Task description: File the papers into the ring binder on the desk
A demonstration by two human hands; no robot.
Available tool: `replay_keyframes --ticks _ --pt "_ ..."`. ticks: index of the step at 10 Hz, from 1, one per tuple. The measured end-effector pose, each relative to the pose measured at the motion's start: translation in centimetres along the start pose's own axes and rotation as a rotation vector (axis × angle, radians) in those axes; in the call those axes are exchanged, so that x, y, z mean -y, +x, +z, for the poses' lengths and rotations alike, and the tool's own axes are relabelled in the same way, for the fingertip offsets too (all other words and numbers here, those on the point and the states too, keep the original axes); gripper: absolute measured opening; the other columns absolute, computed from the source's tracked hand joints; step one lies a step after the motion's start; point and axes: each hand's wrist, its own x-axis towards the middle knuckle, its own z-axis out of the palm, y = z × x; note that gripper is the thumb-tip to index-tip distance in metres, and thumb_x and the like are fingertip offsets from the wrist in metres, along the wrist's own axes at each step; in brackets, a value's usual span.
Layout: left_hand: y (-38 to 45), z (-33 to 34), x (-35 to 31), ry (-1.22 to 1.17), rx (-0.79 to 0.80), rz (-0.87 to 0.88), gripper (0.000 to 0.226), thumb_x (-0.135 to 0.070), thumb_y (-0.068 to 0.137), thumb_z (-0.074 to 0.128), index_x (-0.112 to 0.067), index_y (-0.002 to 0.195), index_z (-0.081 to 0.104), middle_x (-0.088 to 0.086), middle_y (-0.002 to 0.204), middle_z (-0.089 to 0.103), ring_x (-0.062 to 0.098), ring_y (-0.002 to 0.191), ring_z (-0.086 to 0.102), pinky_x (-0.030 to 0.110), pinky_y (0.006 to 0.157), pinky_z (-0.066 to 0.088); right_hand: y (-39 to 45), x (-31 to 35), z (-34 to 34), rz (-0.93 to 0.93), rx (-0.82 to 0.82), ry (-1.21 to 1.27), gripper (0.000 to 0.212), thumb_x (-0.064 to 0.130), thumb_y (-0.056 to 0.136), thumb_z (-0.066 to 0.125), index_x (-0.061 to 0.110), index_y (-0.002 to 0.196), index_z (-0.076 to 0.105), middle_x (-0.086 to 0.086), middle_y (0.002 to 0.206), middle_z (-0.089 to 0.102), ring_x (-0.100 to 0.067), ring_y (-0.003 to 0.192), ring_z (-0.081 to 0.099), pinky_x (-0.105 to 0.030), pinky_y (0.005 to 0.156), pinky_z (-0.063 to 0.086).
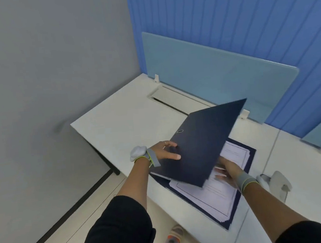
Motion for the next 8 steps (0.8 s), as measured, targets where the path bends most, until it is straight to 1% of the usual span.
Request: replay_keyframes --ticks 1,2,3,4,5,6,7,8 --pt "1.5 4.4 -2.2 0.162 -0.094 0.027 0.101 -0.059 0.046 0.077 -0.031 0.138 0.045 0.003 0.152 0.032 0.02 0.139 0.037 0.035 0.118 0.028 -1.2 -0.1 -3.7 -0.077 -0.052 0.589 0.029 0.032 0.096 0.043 0.018 0.082 0.065 0.002 0.057 0.071 -0.014 0.048 0.067 -0.028 0.062 0.058" --pt "2.5 6.8 -3.1 0.328 -0.085 0.048 0.106 -0.062 0.05 0.076 -0.036 0.143 0.034 0.003 0.159 0.017 0.026 0.147 0.017 0.043 0.121 0.02 -1.9 -0.5 -5.8 -0.109 -0.171 0.69 0.034 0.039 0.097 0.04 0.021 0.074 0.058 0.007 0.043 0.064 -0.007 0.035 0.059 -0.021 0.056 0.049" --pt "3.2 9.2 -3.8 0.448 -0.078 0.083 0.106 -0.059 0.056 0.076 -0.039 0.146 0.024 0.0 0.162 0.007 0.029 0.15 -0.001 0.051 0.121 0.012 -2.4 -1.1 -7.4 -0.098 -0.274 0.516 0.027 0.033 0.095 0.046 0.02 0.072 0.051 0.004 0.045 0.054 -0.008 0.034 0.048 -0.018 0.042 0.044" --pt "3.7 12.1 -4.5 0.531 -0.056 0.096 0.113 -0.058 0.055 0.077 -0.04 0.149 0.016 -0.001 0.163 -0.004 0.03 0.149 -0.012 0.056 0.12 0.004 -1.9 -3.1 -8.4 -0.062 -0.331 0.06 0.026 0.004 0.088 0.055 0.015 0.066 0.045 -0.015 0.072 0.054 -0.02 0.059 0.052 -0.023 0.049 0.05" --pt "3.8 13.1 -5.0 0.599 -0.037 0.091 0.115 -0.054 0.055 0.077 -0.04 0.149 0.013 -0.001 0.163 -0.008 0.031 0.149 -0.015 0.056 0.12 0.002 -1.9 -4.0 -8.3 -0.014 -0.393 -0.163 0.03 0.004 0.083 0.059 0.014 0.059 0.043 -0.018 0.079 0.056 -0.026 0.071 0.059 -0.033 0.061 0.053" --pt "3.6 13.7 -5.2 0.713 -0.022 0.042 0.114 -0.047 0.058 0.077 -0.039 0.15 0.01 -0.001 0.162 -0.013 0.032 0.148 -0.017 0.057 0.12 0.003 -2.9 -4.5 -7.6 0.011 -0.441 -0.426 0.032 0.013 0.082 0.061 0.014 0.054 0.044 -0.018 0.095 0.069 -0.029 0.096 0.07 -0.025 0.075 0.056" --pt "3.1 16.0 -6.7 0.764 -0.032 0.064 0.107 -0.035 0.065 0.074 -0.037 0.15 0.009 -0.001 0.162 -0.014 0.032 0.148 -0.017 0.055 0.121 0.004 -4.1 -4.2 -8.1 0.004 -0.395 -0.559 0.04 0.016 0.087 0.055 0.015 0.051 0.039 -0.014 0.089 0.068 -0.025 0.092 0.069 -0.015 0.059 0.049" --pt "3.5 17.6 -9.7 0.701 -0.072 0.143 0.099 -0.037 0.072 0.07 -0.035 0.151 0.01 -0.001 0.162 -0.011 0.03 0.149 -0.015 0.053 0.121 0.006 -4.1 -3.8 -8.9 -0.081 -0.405 -0.387 0.038 0.011 0.088 0.052 0.014 0.052 0.044 -0.014 0.075 0.063 -0.025 0.065 0.063 -0.027 0.061 0.05"
